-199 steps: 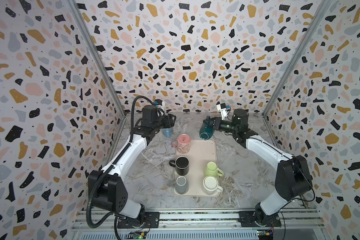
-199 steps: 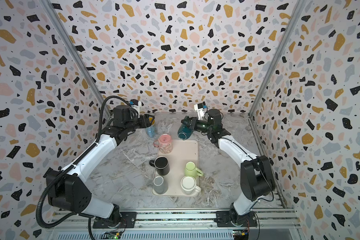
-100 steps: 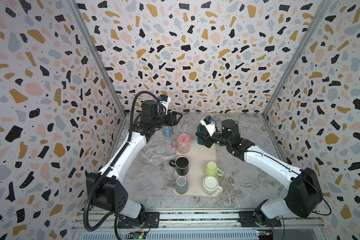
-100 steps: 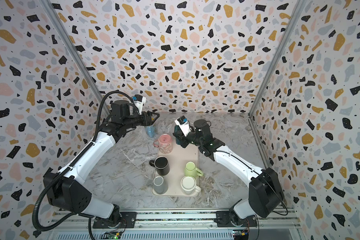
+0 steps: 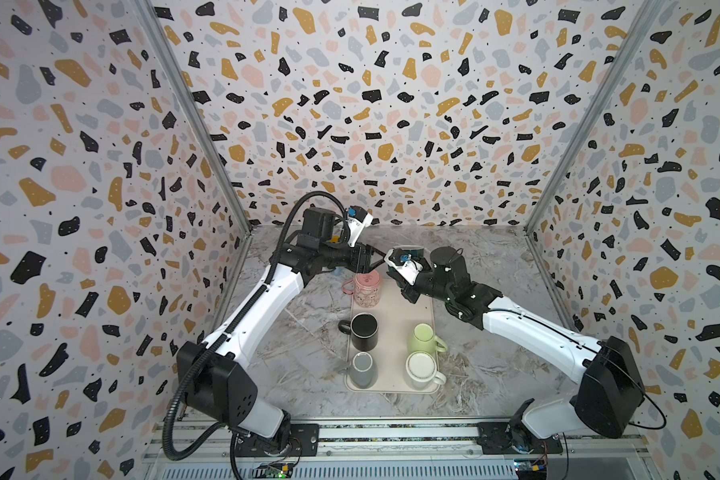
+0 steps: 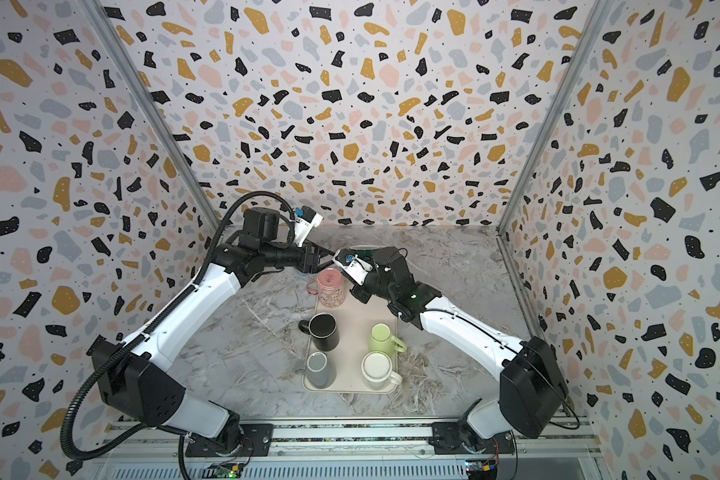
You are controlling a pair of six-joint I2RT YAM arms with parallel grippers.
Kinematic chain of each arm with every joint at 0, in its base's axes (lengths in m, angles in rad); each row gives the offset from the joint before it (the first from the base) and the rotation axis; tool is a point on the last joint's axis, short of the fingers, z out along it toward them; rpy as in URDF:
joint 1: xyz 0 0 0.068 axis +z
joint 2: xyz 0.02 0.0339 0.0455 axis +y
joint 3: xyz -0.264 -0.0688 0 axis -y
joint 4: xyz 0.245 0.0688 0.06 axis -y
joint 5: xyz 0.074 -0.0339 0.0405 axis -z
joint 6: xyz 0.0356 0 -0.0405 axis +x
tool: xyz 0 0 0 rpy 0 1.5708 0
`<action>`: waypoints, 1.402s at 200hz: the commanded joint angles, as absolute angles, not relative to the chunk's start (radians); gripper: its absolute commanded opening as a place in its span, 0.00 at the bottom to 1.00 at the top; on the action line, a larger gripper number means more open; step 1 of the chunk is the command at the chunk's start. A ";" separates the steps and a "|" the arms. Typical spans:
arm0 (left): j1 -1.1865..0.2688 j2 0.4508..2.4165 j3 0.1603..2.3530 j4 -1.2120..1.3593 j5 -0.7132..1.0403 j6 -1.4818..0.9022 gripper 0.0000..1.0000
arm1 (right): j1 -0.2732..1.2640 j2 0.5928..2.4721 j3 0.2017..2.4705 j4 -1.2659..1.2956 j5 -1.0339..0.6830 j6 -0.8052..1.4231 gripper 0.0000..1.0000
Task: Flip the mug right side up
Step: 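Carry the green mug toward the left gripper while the left gripper reaches in, then close the left gripper on the green mug's handle while the right gripper holds it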
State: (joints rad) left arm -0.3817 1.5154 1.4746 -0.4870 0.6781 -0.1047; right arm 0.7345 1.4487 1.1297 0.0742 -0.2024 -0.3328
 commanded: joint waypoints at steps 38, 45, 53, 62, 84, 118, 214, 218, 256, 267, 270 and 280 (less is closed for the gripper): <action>-0.401 1.520 1.486 -0.498 0.727 -0.072 0.62 | 0.761 1.410 1.166 0.154 -0.181 -0.390 0.00; -0.403 1.522 1.486 -0.498 0.729 -0.072 0.62 | 0.763 1.413 1.166 0.153 -0.180 -0.391 0.00; -0.405 1.525 1.485 -0.497 0.732 -0.073 0.62 | 0.767 1.416 1.166 0.154 -0.178 -0.395 0.00; -0.406 1.529 1.486 -0.497 0.736 -0.074 0.62 | 0.770 1.417 1.168 0.155 -0.177 -0.397 0.00; -0.412 1.539 1.489 -0.498 0.740 -0.078 0.62 | 0.781 1.422 1.166 0.165 -0.171 -0.403 0.00; -0.419 1.556 1.489 -0.504 0.739 -0.085 0.62 | 0.791 1.424 1.164 0.178 -0.163 -0.414 0.00; -0.423 1.582 1.496 -0.520 0.752 -0.098 0.48 | 0.815 1.419 1.154 0.183 -0.141 -0.431 0.00; -0.422 1.583 1.496 -0.520 0.752 -0.100 0.47 | 0.816 1.418 1.154 0.183 -0.141 -0.432 0.00; -0.422 1.582 1.490 -0.520 0.756 -0.106 0.38 | 0.819 1.415 1.152 0.182 -0.136 -0.438 0.00; -0.423 1.584 1.489 -0.518 0.758 -0.111 0.34 | 0.819 1.416 1.150 0.181 -0.136 -0.440 0.00; -0.422 1.585 1.490 -0.518 0.758 -0.113 0.33 | 0.820 1.416 1.150 0.182 -0.137 -0.440 0.00; -0.422 1.587 1.490 -0.517 0.760 -0.120 0.30 | 0.821 1.414 1.149 0.184 -0.135 -0.442 0.00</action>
